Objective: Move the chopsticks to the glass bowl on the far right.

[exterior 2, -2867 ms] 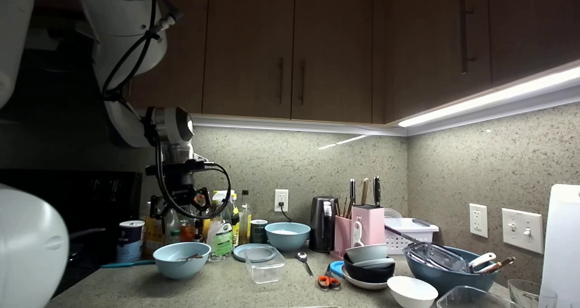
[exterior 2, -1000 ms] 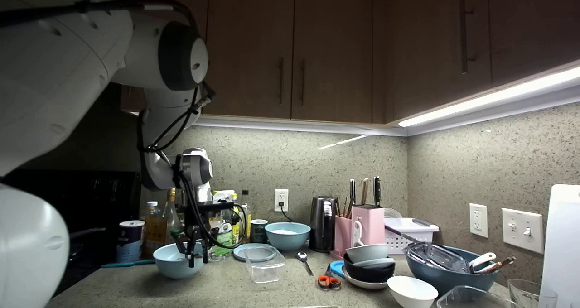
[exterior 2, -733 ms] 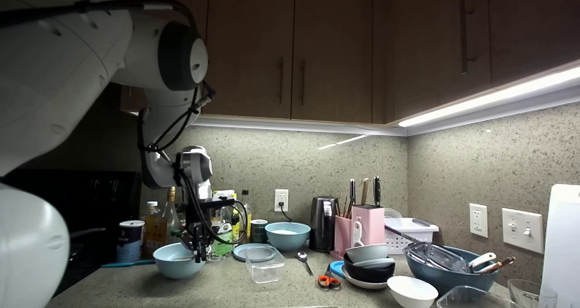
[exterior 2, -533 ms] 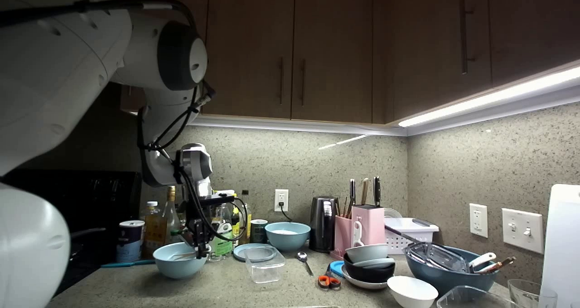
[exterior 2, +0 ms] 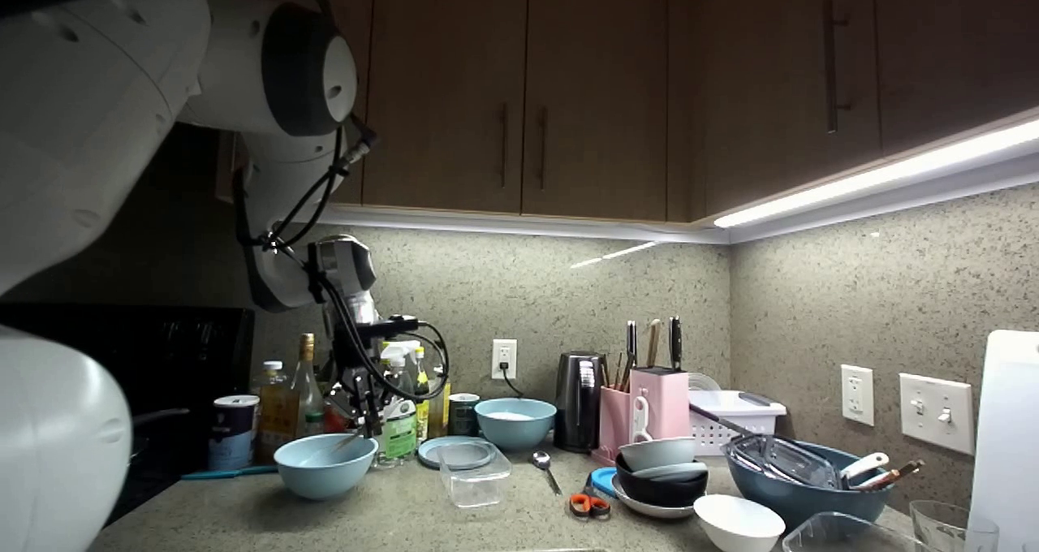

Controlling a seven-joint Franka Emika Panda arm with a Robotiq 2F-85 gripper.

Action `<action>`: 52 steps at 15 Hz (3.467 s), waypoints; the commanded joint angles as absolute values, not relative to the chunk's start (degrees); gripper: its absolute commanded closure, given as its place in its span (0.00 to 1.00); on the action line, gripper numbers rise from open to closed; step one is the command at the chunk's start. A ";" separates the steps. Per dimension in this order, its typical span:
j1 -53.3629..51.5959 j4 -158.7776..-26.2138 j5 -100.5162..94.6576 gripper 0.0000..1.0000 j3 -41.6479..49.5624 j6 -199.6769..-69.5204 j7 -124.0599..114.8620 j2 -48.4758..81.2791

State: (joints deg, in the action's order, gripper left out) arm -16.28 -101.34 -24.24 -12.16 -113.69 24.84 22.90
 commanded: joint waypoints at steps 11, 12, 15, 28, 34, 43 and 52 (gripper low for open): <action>-12.50 -126.22 -16.96 0.91 -9.79 -101.19 -3.93 -8.61; -12.23 -127.54 -14.41 0.91 -9.52 -102.82 -3.25 -9.72; -11.87 -124.97 -15.88 0.88 -9.97 -100.96 -1.99 -7.55; -3.52 -128.21 -34.00 0.92 -2.89 -107.93 -1.63 -6.68; 2.34 -133.60 -25.14 0.91 3.94 -114.55 -2.01 -9.66; 4.87 -130.71 -23.25 0.91 5.85 -113.60 -2.13 -8.21; 13.93 -119.92 -14.90 0.91 15.56 -112.36 -2.40 -1.93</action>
